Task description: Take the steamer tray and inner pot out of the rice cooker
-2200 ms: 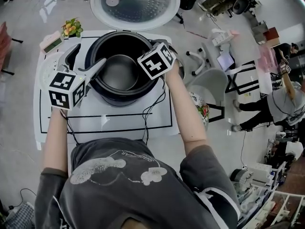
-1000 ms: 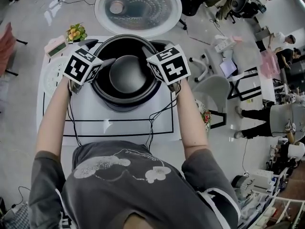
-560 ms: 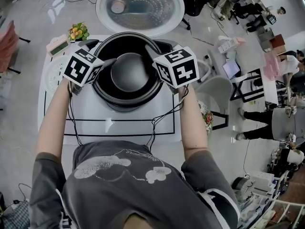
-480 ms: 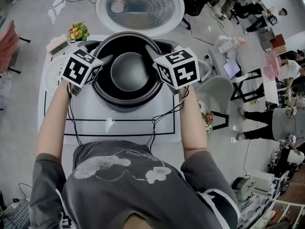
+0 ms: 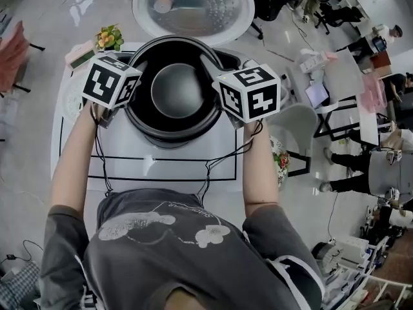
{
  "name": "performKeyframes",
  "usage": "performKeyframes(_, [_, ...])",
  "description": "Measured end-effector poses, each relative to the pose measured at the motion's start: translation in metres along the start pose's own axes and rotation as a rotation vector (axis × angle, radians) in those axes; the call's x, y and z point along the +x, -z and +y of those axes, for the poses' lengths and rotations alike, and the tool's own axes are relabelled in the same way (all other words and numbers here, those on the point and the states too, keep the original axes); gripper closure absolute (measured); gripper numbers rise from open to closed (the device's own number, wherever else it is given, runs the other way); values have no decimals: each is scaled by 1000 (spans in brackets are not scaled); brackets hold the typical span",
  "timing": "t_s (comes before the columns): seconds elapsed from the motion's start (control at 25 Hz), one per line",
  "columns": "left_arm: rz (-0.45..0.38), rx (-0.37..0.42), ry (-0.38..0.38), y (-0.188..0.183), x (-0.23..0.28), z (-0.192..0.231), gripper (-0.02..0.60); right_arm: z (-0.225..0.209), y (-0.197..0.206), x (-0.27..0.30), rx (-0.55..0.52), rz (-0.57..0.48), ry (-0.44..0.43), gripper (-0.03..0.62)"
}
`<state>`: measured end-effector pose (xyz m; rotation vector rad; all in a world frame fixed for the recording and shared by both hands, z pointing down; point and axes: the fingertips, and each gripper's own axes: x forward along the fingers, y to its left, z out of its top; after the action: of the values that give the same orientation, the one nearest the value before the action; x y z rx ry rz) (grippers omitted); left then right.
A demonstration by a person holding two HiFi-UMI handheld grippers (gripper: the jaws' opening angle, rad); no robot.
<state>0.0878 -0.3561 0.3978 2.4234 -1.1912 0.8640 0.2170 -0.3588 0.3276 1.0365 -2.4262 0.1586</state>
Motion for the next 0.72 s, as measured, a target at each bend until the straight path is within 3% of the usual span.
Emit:
performKeyframes(0.16, [-62, -30, -25, -16, -17, 6, 558, 7, -24, -14, -2, -72, 8, 514])
performKeyframes(0.48, [-191, 26, -63, -45, -86, 6, 558, 45, -77, -57, -82, -187, 59, 514])
performKeyframes(0.72, [-255, 71, -112, -45, -151, 25, 560, 96, -118, -70, -134, -266, 77, 516])
